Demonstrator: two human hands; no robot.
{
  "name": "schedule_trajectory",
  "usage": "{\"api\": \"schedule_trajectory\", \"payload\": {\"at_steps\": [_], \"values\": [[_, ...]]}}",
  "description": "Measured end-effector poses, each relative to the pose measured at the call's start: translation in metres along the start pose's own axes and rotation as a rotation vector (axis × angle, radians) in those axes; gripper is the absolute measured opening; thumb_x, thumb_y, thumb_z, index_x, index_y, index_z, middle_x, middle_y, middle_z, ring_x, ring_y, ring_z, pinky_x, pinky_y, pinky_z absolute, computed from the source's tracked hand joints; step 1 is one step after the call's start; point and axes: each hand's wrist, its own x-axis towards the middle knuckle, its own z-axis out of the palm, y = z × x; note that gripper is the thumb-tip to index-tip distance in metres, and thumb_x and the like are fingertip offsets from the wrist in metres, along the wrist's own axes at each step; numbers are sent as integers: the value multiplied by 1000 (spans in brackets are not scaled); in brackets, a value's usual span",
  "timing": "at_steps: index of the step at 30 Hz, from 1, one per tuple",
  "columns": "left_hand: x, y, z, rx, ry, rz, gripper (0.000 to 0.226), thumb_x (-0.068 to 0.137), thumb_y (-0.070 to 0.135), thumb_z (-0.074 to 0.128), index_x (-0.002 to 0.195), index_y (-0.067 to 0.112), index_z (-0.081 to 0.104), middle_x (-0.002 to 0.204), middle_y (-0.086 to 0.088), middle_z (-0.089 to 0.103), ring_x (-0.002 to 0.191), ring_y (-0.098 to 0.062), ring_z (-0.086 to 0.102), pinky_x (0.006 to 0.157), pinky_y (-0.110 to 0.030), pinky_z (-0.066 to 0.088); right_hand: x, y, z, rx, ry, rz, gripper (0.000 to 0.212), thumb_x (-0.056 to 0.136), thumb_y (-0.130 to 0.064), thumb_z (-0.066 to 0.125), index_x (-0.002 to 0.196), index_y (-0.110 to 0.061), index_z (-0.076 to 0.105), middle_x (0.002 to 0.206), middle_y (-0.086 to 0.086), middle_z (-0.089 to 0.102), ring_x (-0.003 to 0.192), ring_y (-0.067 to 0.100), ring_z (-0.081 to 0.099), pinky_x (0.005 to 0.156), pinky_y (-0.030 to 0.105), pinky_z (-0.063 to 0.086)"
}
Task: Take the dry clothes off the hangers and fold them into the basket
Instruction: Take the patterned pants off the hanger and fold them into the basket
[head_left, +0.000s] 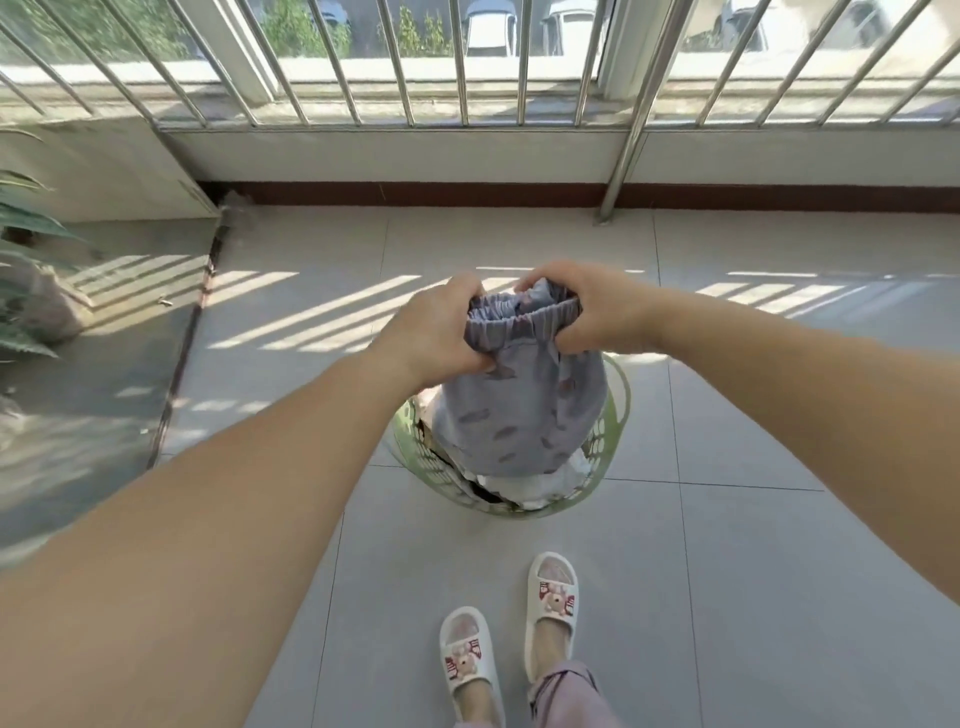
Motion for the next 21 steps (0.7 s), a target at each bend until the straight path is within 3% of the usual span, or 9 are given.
{"api": "schedule_trajectory", "payload": {"at_steps": [4, 9, 16, 21], "values": [[0, 18, -42, -11, 135, 45, 47, 67, 22, 79, 100, 12, 46, 87, -1, 50, 79, -23, 45, 62, -29, 29, -5, -32, -35, -22, 104, -69, 54, 72, 0, 62, 121, -21, 52, 99, 0, 59, 84, 15, 55, 73, 27, 48], [-11, 43, -87, -19, 262, 114, 47, 67, 25, 80, 94, 12, 43, 86, -3, 51, 78, -25, 46, 63, -30, 29, -24, -68, -66, 0, 230, -144, 53, 71, 3, 61, 118, -20, 53, 97, 5, 61, 80, 16, 55, 76, 35, 51], [-47, 54, -100, -38, 301, 202, 48, 68, 27, 79, 95, 14, 42, 86, -2, 52, 78, -25, 48, 68, -34, 38, -65, -93, -63, -22, 287, -182, 52, 71, 3, 63, 116, -21, 54, 99, 6, 61, 87, 23, 59, 79, 38, 52], [-78, 38, -70, -32, 225, 182, 52, 67, 28, 79, 103, 12, 46, 89, -1, 53, 80, -23, 48, 69, -32, 39, -84, -85, -23, -33, 220, -113, 55, 72, 0, 65, 118, -25, 51, 99, 0, 61, 87, 17, 59, 76, 30, 52]]}}
